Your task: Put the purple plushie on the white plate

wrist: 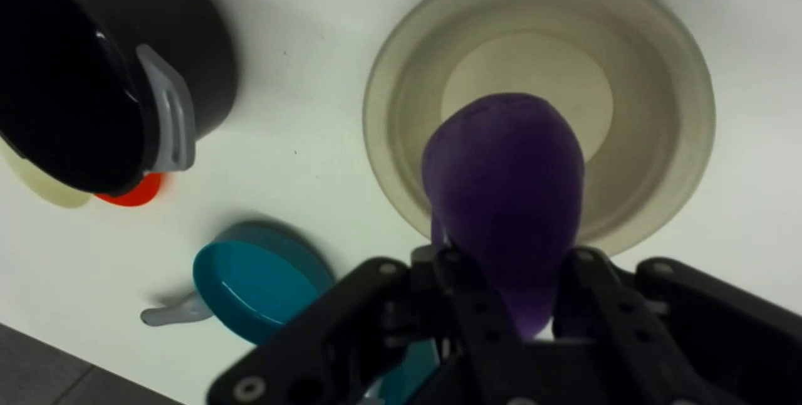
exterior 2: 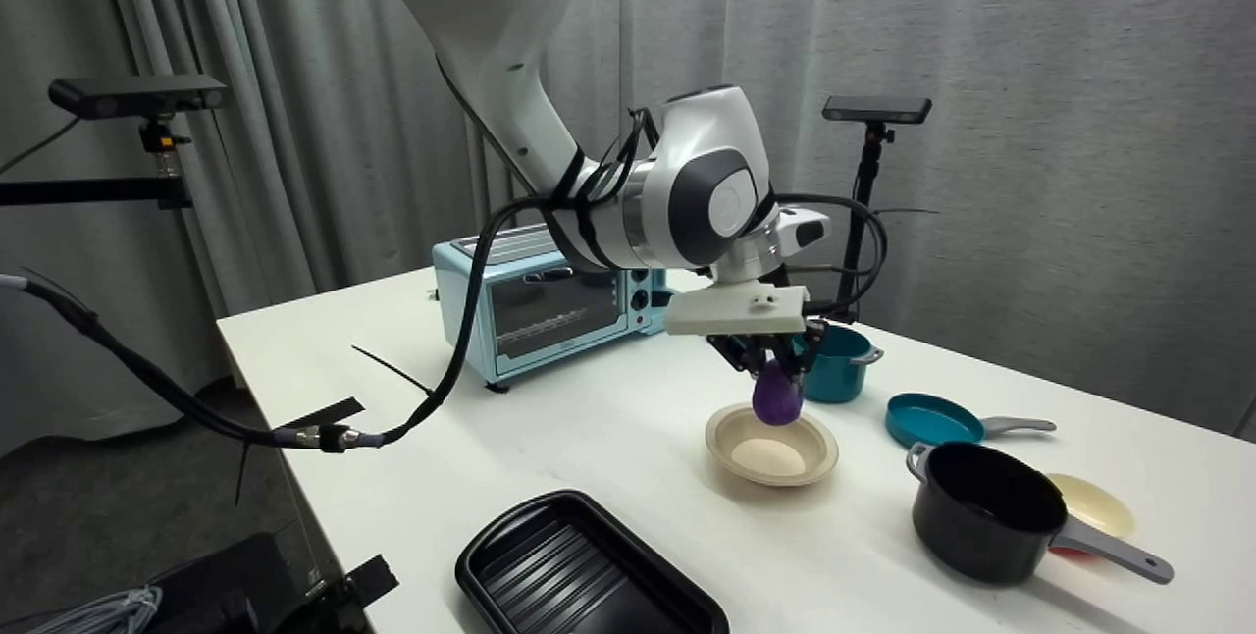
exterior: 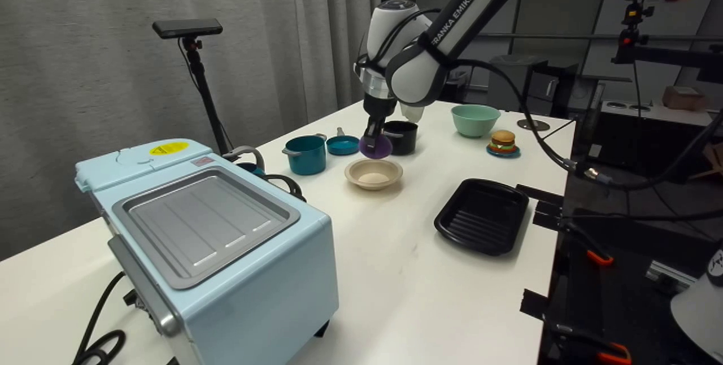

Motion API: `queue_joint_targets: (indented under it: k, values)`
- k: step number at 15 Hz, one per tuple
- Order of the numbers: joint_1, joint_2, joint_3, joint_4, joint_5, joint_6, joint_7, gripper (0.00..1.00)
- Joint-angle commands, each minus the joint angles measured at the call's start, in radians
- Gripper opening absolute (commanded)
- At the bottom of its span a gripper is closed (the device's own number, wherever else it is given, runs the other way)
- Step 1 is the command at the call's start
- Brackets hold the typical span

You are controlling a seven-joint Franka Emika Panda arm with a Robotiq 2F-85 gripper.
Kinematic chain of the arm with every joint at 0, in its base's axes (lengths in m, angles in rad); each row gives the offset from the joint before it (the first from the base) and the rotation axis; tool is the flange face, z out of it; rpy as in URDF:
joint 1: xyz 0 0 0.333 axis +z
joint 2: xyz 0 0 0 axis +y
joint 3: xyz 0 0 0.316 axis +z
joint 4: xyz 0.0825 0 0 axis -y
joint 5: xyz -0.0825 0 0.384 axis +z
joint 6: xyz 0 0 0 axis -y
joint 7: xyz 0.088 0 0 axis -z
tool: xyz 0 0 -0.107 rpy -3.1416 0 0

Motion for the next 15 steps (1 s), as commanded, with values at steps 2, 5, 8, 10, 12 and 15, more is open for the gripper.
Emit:
queue_joint_targets:
  k: [2, 5, 8, 10, 12, 15]
  values:
    - [-0.013, 0.060, -0.010, 0.007, -0.009, 0.028, 0.046, 0.06]
    - [-0.014, 0.090, -0.014, 0.013, -0.005, 0.028, 0.063, 0.06]
    - [-0.022, 0.105, -0.018, 0.025, 0.001, 0.029, 0.070, 0.06]
    - [-0.025, 0.114, -0.017, 0.032, 0.010, 0.028, 0.084, 0.06]
    - [-0.028, 0.119, -0.013, 0.039, 0.020, 0.024, 0.093, 0.51]
    - [-0.036, 0.113, -0.007, 0.046, 0.027, 0.018, 0.092, 0.73]
